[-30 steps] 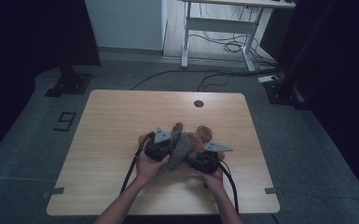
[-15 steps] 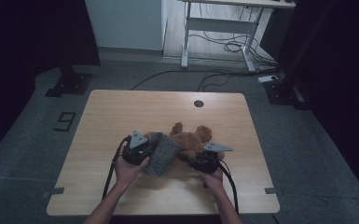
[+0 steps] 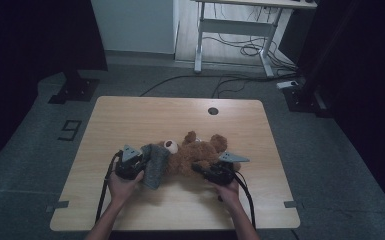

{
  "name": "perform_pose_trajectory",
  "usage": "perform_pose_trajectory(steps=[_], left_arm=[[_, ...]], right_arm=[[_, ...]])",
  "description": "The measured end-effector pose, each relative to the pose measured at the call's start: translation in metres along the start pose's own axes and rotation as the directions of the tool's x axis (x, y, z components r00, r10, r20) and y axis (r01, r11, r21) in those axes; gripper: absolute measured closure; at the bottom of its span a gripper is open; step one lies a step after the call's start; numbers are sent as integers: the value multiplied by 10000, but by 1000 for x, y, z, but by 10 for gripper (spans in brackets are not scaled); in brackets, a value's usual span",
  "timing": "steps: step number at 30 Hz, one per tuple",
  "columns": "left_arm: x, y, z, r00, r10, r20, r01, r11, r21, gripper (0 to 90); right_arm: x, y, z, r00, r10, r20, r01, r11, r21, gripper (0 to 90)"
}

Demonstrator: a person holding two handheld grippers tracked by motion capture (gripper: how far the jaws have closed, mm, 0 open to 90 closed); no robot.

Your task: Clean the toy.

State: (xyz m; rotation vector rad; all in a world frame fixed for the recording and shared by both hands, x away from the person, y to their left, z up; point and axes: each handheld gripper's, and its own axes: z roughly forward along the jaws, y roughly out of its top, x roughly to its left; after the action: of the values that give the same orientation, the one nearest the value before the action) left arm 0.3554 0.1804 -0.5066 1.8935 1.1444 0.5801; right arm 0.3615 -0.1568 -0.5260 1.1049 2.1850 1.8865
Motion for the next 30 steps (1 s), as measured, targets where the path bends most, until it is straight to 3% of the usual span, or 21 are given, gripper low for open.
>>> perform_pose_trajectory(steps=[1,3,5,8,13,19,21,23,27,30], left_arm=[[1,-1,1,9999,42,-117,-41,9999,100,810],[8,-4,3,9997,-246,-66,248,9993,283,809],[10,0,-1,9992,-404,4,404,9991,158,809],[5,13,-11,9995,-292,88,294,9991,-294,809],[-23,45,-18,9985,443,315,-417,9961,-782,807],[-58,71,-4,9877,884,1293,-763,9925,-959,807],[-68,74,2,9849,1018,1398,-905,9923,-849,807],[-78,74,13,9843,1253,1244,-1196,9914,-528,806],[-76,67,25,9858,1112,1258,-1097,9938,-190,805],[-74,65,25,9854,1100,1302,-1091,9939,-142,806]], right_arm=[[0,0,0,10000,3,1,-3,10000,-1,733],[-1,0,0,10000,18,-5,-18,10000,-13,733],[-1,1,0,10000,20,5,-20,10000,-24,733],[-1,1,0,10000,14,-3,-14,10000,-48,733],[0,1,-1,10000,33,18,-33,10000,-27,730],[0,0,-1,10000,14,20,-14,10000,-46,727],[0,0,-1,10000,10,21,-10,10000,-53,725],[0,0,-1,10000,-18,31,18,10000,-43,722],[3,0,-2,10000,-44,83,44,10000,12,693],[7,2,-4,10000,72,11,-72,9996,258,614]])
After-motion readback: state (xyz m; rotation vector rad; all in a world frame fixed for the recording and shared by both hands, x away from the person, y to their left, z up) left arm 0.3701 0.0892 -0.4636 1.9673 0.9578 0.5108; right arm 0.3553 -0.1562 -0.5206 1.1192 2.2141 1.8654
